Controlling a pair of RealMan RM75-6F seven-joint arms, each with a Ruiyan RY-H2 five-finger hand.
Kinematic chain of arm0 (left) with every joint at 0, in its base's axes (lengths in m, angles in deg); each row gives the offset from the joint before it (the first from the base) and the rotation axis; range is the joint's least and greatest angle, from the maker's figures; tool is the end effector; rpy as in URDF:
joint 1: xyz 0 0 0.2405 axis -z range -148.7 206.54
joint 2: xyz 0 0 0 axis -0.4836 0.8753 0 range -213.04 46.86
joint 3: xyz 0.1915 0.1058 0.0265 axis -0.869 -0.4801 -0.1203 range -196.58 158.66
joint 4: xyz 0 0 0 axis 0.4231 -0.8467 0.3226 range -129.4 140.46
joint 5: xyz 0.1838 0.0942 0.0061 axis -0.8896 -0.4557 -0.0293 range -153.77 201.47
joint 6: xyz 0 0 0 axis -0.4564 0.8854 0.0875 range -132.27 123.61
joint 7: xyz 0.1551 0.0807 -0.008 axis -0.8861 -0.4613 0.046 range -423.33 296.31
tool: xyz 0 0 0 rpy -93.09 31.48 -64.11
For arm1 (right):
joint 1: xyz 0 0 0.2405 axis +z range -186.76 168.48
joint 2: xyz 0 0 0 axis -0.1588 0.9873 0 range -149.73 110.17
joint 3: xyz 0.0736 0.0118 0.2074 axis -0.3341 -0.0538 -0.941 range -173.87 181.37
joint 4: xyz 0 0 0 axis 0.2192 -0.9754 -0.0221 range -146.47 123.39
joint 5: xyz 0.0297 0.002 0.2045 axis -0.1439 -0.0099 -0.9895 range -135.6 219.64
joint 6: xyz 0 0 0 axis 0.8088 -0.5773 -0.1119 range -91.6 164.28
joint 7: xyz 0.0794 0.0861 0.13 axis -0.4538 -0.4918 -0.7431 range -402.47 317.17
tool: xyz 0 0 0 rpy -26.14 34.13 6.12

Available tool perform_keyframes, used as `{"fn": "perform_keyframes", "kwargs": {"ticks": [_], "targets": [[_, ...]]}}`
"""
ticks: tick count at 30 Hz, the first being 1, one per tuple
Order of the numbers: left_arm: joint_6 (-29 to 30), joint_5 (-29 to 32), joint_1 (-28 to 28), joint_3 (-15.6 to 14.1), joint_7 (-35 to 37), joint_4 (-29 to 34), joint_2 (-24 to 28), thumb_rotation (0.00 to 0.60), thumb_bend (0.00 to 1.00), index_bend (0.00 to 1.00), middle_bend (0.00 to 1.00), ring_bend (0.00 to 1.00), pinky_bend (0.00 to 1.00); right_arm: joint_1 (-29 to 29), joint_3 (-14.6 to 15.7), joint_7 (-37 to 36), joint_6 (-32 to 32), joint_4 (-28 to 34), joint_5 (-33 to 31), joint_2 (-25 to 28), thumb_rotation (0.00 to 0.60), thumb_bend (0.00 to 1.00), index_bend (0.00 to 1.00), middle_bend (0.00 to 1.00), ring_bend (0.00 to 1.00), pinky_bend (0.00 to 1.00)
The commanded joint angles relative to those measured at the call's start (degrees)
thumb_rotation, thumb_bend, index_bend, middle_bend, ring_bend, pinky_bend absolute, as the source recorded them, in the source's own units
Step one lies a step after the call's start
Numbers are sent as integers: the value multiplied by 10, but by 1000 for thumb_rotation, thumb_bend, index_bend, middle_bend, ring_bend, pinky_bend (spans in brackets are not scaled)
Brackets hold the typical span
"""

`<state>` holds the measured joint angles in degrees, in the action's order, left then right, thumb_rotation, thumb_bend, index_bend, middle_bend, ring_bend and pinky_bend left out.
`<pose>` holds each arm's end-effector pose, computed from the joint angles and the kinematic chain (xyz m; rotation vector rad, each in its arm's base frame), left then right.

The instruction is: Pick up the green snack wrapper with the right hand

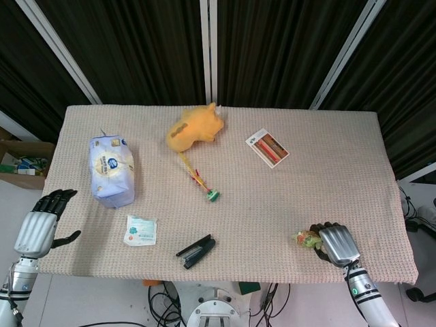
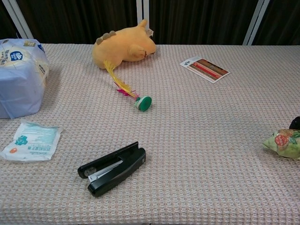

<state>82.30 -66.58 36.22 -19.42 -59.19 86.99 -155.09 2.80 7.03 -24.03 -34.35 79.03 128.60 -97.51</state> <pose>-0.2813 0.2105 0.1126 -1.4836 -0.8860 -0.9731 -0.2435 -0.2043 0.0215 1.7862 -0.9284 0.7108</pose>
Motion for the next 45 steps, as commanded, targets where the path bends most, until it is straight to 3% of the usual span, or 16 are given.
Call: {"fn": "perform_keyframes", "kwargs": {"ticks": [1,6,12,16,22,23,27,29,36,41,45], "targets": [[-1,-1,0,0,0,2,1,600,96,144,162,110,201,-2,-6,-10,-16,1,11,3,600,518,783,623,518,661],[0,-3,1,2,-1,5,4,600,96,144,161,110,201,16,-39,-31,-48,11,40,8,600,519,791,632,526,670],[1,-6,2,3,2,5,5,600,95,144,162,110,201,100,-130,4,2,6,7,-37,600,503,794,638,532,675],[5,-7,1,5,6,5,8,600,95,144,162,110,201,179,-191,42,67,-57,-58,-120,600,501,749,621,521,627],[2,-3,3,10,15,3,13,600,95,144,161,110,201,270,-238,80,121,-174,-123,-229,600,495,686,585,489,538],[2,-2,3,10,16,2,14,600,95,144,161,110,200,283,-242,79,130,-197,-133,-246,600,460,630,547,451,483],[-3,5,3,12,21,0,17,600,95,144,162,110,201,320,-247,54,193,-233,-170,-269,600,92,23,66,34,47],[-3,7,2,13,23,-1,18,600,95,144,161,110,201,328,-249,38,198,-237,-172,-271,600,7,0,0,0,0],[-4,8,4,16,24,-2,19,600,96,144,161,110,200,320,-234,-15,155,-215,-139,-247,600,0,0,0,0,0],[4,1,3,16,16,8,24,600,96,144,162,110,200,239,-185,-75,51,-90,-63,-140,600,0,0,0,0,0],[10,-4,1,16,3,24,32,600,95,144,162,110,201,147,-105,-134,-30,9,9,-3,600,0,0,0,0,0]]}}
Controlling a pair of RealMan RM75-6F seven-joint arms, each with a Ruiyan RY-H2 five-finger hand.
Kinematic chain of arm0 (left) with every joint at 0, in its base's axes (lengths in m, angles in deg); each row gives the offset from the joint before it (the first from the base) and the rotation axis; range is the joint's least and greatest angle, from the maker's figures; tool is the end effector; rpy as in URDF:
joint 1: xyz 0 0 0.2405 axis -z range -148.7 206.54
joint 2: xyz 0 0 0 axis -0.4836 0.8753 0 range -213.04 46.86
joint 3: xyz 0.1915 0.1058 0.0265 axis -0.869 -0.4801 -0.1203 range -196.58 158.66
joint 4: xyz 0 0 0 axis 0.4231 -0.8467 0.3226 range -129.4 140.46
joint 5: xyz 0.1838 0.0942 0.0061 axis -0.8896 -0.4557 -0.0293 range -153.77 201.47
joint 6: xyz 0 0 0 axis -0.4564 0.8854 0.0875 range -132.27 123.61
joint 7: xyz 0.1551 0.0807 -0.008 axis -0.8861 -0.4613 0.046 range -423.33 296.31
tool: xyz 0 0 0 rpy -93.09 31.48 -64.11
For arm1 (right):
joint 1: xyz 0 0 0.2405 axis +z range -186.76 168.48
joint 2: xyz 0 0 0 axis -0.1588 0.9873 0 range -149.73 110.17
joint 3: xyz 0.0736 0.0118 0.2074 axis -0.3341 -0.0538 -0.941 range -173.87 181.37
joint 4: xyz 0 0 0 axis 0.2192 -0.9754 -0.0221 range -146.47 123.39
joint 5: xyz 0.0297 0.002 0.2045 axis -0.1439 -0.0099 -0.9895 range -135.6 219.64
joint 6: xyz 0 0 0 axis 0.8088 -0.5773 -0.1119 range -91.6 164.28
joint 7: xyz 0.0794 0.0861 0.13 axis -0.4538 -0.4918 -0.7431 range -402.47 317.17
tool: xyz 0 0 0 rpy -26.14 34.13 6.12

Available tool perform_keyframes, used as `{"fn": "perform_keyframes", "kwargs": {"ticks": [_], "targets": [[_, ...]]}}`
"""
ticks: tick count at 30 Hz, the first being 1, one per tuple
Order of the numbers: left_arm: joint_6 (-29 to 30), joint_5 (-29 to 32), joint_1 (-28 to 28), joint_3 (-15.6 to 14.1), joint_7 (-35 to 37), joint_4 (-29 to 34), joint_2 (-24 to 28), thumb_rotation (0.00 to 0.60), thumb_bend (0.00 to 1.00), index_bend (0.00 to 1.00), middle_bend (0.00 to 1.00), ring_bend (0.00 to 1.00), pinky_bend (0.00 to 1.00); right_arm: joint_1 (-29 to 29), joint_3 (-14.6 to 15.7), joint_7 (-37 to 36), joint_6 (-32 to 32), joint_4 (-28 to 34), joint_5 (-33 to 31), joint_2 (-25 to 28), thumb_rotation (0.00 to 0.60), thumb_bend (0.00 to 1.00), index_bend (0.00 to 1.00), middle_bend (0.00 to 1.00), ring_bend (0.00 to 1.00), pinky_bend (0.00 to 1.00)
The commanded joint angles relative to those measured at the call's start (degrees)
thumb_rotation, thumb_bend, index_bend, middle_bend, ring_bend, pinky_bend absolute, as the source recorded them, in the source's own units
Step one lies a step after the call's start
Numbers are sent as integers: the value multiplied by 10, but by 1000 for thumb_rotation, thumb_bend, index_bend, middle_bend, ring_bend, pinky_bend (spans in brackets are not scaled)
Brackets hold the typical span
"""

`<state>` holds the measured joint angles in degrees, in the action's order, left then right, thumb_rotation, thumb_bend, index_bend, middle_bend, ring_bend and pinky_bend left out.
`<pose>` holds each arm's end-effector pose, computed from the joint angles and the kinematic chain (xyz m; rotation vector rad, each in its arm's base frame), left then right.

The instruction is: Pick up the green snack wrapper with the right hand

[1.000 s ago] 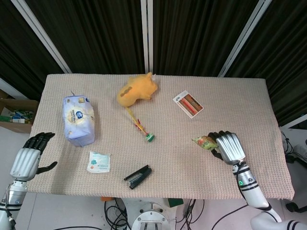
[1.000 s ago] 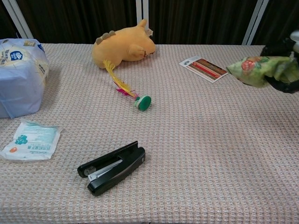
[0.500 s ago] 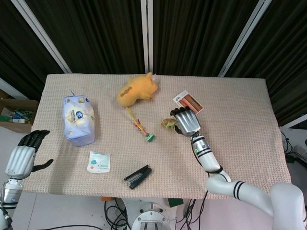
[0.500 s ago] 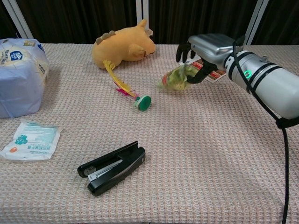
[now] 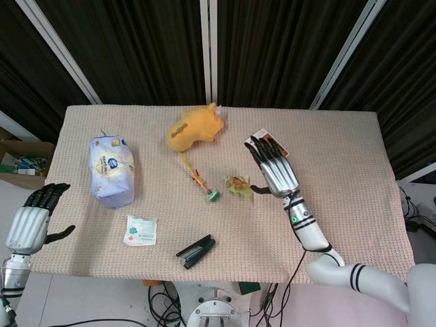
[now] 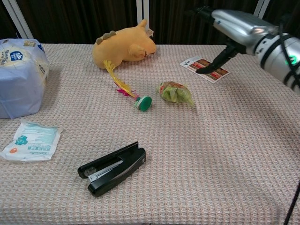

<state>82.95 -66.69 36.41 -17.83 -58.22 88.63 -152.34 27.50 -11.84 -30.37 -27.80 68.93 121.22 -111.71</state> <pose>-0.2772 0.2170 0.1307 -1.4633 -0.8536 -0.9997 -0.0987 -0.3510 0.0081 1.7153 -0.8086 1.2059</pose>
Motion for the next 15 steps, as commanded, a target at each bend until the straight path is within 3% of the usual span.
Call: {"fn": "perform_keyframes", "kwargs": {"ticks": [1,5,9,15], "targets": [[4,-3,-1,0,-10,12,7,600,95,145,162,110,201,-120,99,-80,-113,121,92,166,600,0,0,0,0,0],[7,-5,-3,0,-22,27,13,600,96,145,162,110,201,-202,153,-97,-183,139,102,243,600,1,0,0,0,0],[5,-2,-6,-2,-31,34,15,600,95,144,162,110,201,-260,202,-95,-194,141,81,286,600,26,0,0,0,0],[-5,-1,-4,-5,-36,34,13,600,96,143,161,110,201,-306,213,-67,-217,100,66,263,600,28,0,0,0,0]]}}
